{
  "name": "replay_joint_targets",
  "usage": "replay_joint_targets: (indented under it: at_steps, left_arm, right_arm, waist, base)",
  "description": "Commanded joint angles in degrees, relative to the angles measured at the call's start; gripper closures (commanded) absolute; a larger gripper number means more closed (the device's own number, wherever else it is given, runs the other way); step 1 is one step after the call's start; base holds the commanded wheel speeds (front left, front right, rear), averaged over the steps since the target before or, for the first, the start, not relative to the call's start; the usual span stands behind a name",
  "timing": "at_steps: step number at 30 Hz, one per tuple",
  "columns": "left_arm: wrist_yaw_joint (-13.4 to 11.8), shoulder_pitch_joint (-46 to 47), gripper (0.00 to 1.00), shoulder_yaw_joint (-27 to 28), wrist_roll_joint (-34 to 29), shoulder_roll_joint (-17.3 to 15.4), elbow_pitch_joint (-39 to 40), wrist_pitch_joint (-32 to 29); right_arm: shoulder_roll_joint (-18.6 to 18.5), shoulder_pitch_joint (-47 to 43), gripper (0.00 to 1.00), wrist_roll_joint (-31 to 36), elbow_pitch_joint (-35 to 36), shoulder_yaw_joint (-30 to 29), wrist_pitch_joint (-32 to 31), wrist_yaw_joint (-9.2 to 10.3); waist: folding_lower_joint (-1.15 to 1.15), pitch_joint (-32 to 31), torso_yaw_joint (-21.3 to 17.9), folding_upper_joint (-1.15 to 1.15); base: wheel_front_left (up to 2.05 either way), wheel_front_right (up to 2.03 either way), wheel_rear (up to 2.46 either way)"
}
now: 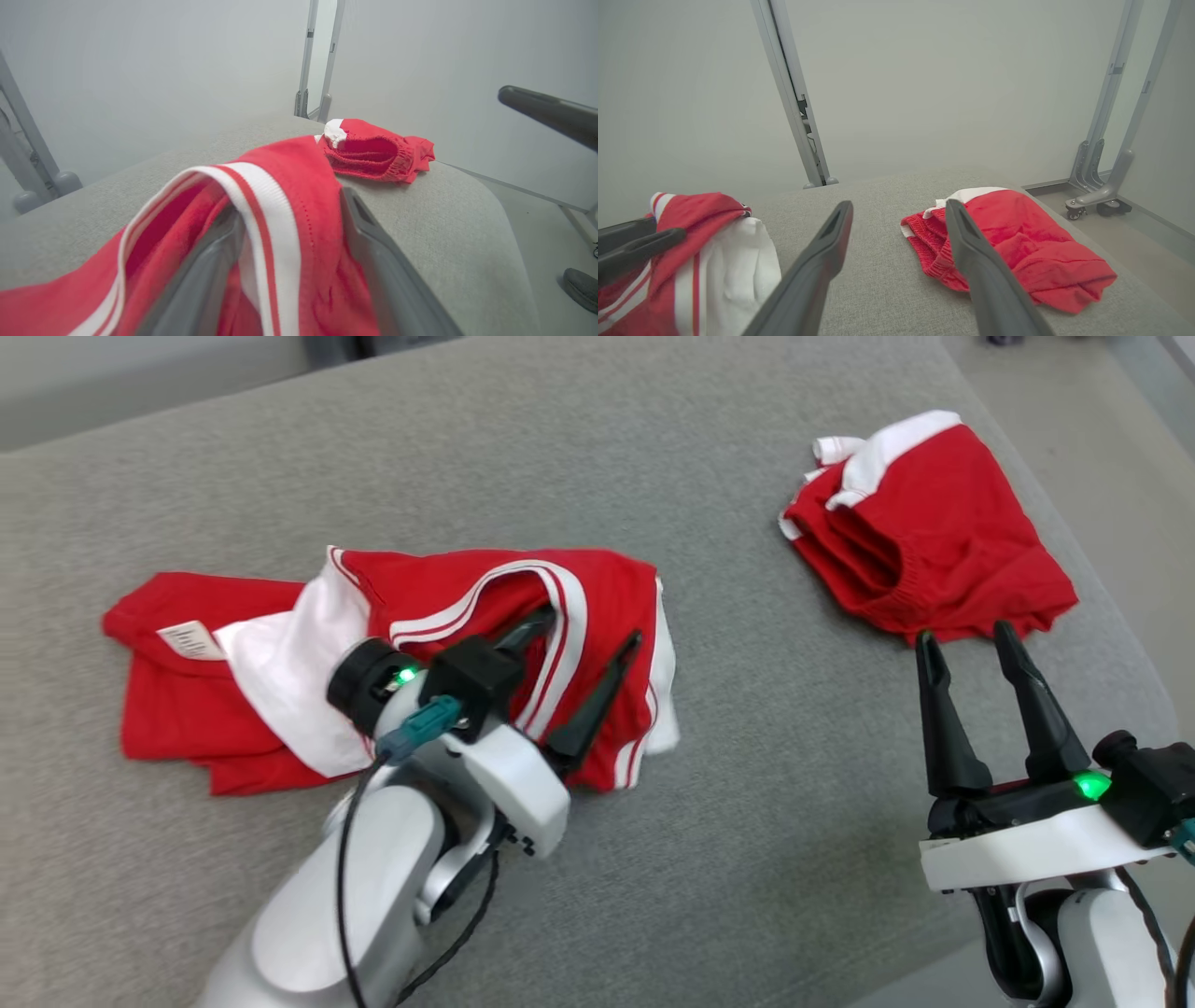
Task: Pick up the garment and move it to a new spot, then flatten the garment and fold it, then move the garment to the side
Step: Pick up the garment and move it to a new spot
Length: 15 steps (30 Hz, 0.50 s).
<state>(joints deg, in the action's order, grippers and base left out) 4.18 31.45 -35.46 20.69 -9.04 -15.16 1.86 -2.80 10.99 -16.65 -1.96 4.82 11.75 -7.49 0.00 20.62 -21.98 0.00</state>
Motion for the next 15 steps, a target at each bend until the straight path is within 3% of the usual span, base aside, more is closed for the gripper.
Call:
replay_joint_targets:
  at_steps: [1,10,15]
  left_arm:
    - [-0.38,-0.72,0.0,0.41,-0.09,-0.89,0.32,0.21]
    - [-3.65,-5.87,0.0,5.02,2.63,-4.67,6.99,1.72]
    - [-8.21,-11.27,0.0,11.41,6.28,-6.62,9.93,4.1]
  right_arm:
    - [-0.27,0.11,0.0,0.4,0.41,-0.25,-0.17,-0.02]
    - [-0.27,-1.01,0.0,3.07,3.4,-1.94,-3.78,-0.02]
    - [-0.28,-2.26,0.0,4.25,4.68,-3.02,-5.64,-0.02]
  waist:
    - [0.0,-1.47,1.76,0.0]
    - [0.0,-4.95,8.38,0.0]
    - [0.0,-7.67,11.99,0.0]
  base:
    - [0.0,0.0,0.0]
    - [0.0,0.0,0.0]
    - [0.0,0.0,0.0]
